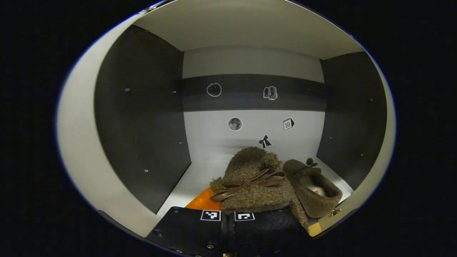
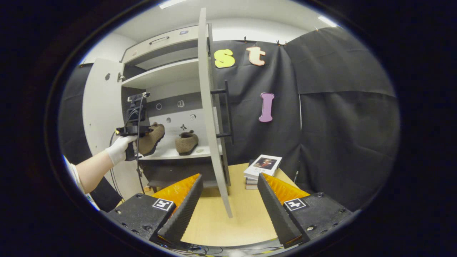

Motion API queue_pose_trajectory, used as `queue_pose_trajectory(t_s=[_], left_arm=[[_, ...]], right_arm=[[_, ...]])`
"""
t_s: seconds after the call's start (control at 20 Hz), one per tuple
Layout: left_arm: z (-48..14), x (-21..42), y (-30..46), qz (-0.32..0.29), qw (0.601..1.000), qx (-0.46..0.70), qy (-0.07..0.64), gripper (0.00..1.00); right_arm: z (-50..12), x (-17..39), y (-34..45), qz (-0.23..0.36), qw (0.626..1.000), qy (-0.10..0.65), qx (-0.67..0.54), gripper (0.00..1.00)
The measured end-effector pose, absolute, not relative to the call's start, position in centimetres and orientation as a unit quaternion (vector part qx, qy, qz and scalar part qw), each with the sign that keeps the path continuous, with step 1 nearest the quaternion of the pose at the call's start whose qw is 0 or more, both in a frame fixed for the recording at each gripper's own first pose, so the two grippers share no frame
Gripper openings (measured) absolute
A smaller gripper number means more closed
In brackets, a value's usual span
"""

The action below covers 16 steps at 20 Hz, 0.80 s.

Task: Grab one shoe with the right hand and put it into the shoe cabinet, grab the other shoe with the left hand and put it into the shoe cabinet; then close the right door with the right hand and the left door with the left hand.

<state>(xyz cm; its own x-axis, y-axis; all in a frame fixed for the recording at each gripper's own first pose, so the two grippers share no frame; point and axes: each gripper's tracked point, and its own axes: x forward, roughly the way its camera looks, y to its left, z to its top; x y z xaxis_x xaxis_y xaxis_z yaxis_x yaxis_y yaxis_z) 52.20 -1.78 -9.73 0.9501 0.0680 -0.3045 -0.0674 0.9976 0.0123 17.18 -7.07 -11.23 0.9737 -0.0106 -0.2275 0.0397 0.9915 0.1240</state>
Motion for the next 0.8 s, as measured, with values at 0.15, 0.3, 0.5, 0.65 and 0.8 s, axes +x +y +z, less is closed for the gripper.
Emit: queue_pose_trajectory(t_s=[0.15, 0.3, 0.5, 0.65, 0.8], left_arm=[[-11.8, 56.1, -2.0, 0.036, 0.982, 0.013, 0.184, 0.00], [-15.1, 58.0, -2.3, 0.037, 0.972, 0.003, 0.231, 0.02], [-18.0, 58.6, -1.9, 0.047, 0.960, 0.023, 0.274, 0.02], [-18.3, 58.5, -1.8, 0.043, 0.956, 0.044, 0.286, 0.03], [-18.2, 58.1, -1.7, 0.040, 0.955, 0.061, 0.288, 0.11]], right_arm=[[-11.8, 17.3, -8.3, -0.022, 0.990, 0.122, 0.063, 0.97], [-12.4, 17.8, -9.1, -0.030, 0.989, 0.132, 0.065, 0.97], [-12.9, 17.9, -9.7, -0.032, 0.988, 0.137, 0.070, 0.97], [-13.2, 18.2, -9.4, -0.026, 0.987, 0.143, 0.073, 0.98], [-13.2, 18.2, -8.6, -0.018, 0.987, 0.143, 0.076, 0.98]])
